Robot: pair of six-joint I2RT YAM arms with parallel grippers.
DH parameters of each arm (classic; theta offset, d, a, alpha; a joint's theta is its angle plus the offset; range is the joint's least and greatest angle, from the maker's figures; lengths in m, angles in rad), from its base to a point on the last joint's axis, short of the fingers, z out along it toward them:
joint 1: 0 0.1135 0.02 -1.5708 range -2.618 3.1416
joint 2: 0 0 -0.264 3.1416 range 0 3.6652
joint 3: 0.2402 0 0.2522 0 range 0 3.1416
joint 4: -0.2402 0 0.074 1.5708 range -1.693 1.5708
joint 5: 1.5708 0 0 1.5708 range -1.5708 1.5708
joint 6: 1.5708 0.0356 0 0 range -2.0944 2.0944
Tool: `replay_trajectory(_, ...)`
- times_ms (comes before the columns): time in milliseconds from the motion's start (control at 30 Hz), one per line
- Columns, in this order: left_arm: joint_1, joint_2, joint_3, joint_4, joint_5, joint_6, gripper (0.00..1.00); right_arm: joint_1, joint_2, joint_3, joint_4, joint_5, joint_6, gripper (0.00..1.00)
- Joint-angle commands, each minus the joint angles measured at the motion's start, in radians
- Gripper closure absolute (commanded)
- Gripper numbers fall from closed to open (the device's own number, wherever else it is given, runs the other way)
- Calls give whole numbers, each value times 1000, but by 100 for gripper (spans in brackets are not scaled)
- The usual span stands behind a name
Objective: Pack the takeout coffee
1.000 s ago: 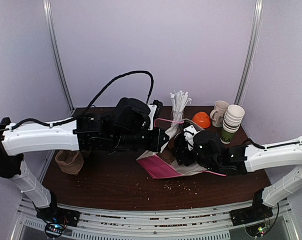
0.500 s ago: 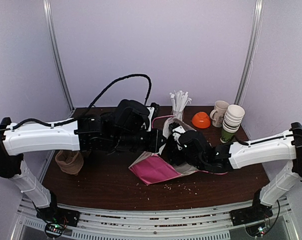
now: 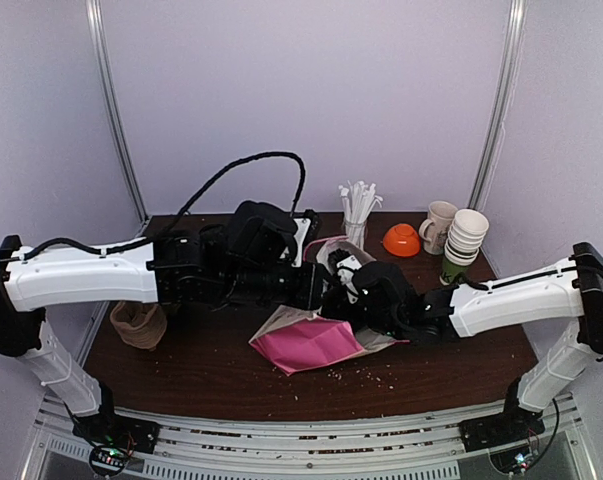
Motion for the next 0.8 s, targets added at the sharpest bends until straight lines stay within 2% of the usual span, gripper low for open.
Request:
replay_trajectory(0,-14,-59,12,10,75,40,61,-1,-9,2,-95,-65,-8,27)
replay_trajectory(200,-15,-110,11,-27,103,66,36,-1,3,62,-210,-116,-39,27)
replay_trajectory(333,-15,-162,-6,-55,111,75,22,-2,25,109,-269,-134,-56,27)
replay_trajectory(500,-15,-241,-51,-65,87,76,19,-2,54,146,-310,-145,-66,27)
replay_trajectory(633,-9,-327,-125,-60,-39,48,19,-3,73,178,-340,-160,-66,27)
replay_trajectory(767,70,-412,-253,-15,-113,0,20,-3,83,206,-363,-180,-62,27)
